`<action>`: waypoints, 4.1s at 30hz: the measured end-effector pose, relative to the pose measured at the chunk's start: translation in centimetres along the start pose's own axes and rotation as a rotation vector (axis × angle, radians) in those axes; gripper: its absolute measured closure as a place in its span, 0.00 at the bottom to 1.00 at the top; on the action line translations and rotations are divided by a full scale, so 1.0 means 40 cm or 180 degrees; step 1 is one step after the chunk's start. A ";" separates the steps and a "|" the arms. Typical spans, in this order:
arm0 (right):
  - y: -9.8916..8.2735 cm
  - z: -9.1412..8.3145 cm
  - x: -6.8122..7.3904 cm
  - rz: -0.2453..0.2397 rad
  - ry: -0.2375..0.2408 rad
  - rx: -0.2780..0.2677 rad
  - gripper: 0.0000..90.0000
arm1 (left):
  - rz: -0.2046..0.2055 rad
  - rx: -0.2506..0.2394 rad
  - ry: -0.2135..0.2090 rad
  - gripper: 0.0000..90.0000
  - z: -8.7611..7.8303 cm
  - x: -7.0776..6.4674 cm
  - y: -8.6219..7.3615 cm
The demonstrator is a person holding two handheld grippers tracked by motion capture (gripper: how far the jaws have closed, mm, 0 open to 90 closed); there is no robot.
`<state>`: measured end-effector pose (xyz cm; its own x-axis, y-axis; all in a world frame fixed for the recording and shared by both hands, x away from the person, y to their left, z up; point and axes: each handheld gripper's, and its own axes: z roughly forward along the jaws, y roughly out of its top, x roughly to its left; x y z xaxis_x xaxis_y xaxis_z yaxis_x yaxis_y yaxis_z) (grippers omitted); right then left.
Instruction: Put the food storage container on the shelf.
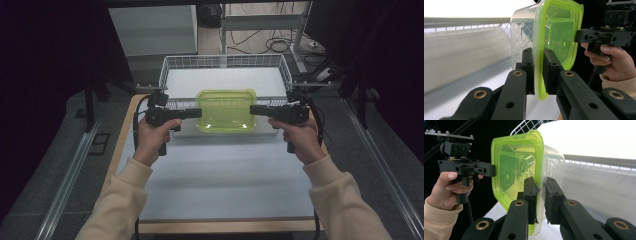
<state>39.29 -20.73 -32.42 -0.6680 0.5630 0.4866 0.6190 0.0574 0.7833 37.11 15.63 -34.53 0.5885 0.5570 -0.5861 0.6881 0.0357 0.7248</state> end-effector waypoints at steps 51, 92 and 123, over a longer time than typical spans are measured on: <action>0.199 0.065 -0.106 0.0268 -0.0382 -0.0059 0.90 | -0.0112 0.0071 0.0167 0.90 0.107 0.103 0.232; 0.171 0.092 -0.097 -0.0460 -0.0882 -0.0210 0.39 | -0.0012 -0.0349 0.0575 0.25 0.087 0.082 0.229; -0.345 -0.056 -0.056 -0.1011 -0.0370 0.0157 0.36 | 0.0501 0.0031 0.0418 0.24 -0.001 0.011 -0.363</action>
<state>31.31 -24.62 -43.47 -0.7807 0.6008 0.1718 0.4088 0.2832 0.8676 27.35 15.37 -45.29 0.6290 0.6585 -0.4132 0.5966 -0.0680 0.7997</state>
